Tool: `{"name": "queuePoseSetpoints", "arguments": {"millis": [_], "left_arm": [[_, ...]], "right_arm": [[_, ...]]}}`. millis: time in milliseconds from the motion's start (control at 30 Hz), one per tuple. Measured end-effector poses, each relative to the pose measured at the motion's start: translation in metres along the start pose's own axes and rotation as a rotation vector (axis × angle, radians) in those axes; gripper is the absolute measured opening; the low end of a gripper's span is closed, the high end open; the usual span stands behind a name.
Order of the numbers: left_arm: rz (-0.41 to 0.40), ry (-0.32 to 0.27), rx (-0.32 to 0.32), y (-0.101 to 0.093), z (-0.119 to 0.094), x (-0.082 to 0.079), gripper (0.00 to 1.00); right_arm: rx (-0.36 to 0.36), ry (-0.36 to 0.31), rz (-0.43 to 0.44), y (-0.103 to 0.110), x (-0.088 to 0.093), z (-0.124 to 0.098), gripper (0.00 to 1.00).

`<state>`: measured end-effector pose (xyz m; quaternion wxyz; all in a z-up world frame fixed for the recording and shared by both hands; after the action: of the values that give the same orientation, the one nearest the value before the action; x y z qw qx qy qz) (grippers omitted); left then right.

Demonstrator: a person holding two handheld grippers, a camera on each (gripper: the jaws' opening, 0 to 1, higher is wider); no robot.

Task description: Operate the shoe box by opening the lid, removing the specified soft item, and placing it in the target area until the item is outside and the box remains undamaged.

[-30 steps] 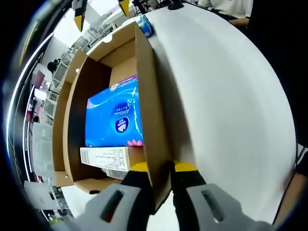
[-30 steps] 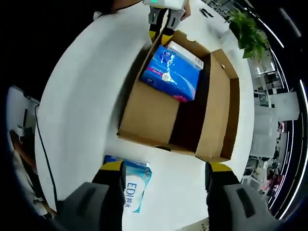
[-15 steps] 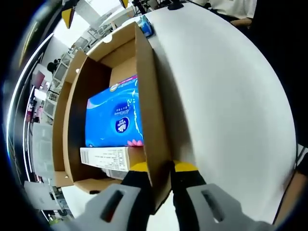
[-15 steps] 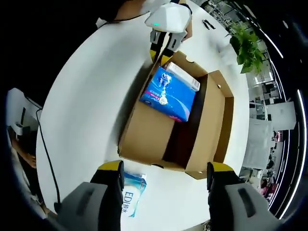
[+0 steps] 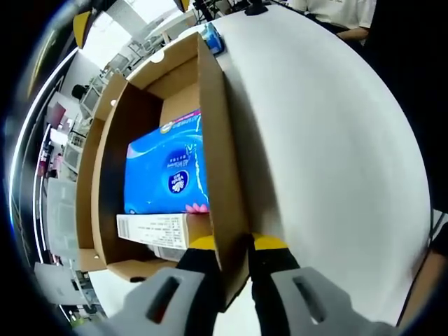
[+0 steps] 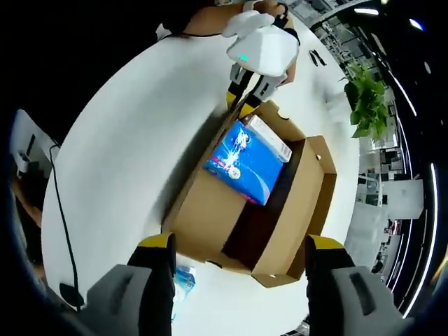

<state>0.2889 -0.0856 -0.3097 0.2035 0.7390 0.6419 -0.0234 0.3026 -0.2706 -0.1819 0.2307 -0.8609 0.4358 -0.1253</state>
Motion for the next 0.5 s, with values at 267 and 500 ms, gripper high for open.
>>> {"name": "queuePoseSetpoints", "arguments": {"millis": [267, 500], "left_arm": [[-0.001, -0.005, -0.001, 0.0, 0.0, -0.001, 0.12], [0.001, -0.007, -0.001, 0.0, 0.0, -0.001, 0.12]], "right_arm": [[0.026, -0.01, -0.078, -0.022, 0.006, 0.015, 0.81], [0.042, -0.021, -0.113, -0.031, 0.001, 0.018, 0.81]]}}
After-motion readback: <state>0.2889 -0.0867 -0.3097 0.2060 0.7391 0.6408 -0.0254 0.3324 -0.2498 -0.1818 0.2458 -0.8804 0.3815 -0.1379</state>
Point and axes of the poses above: the point that each gripper's makers call its tool centre point, and the gripper's own axes: z roughly forward along the fingers, y roughly to its left, x roughly out of its underside, the point moved 1 cm from there along -z, roughly backward along the fingers, and after that the axes turned 9 degrees about -z, right-handed, at the moved point
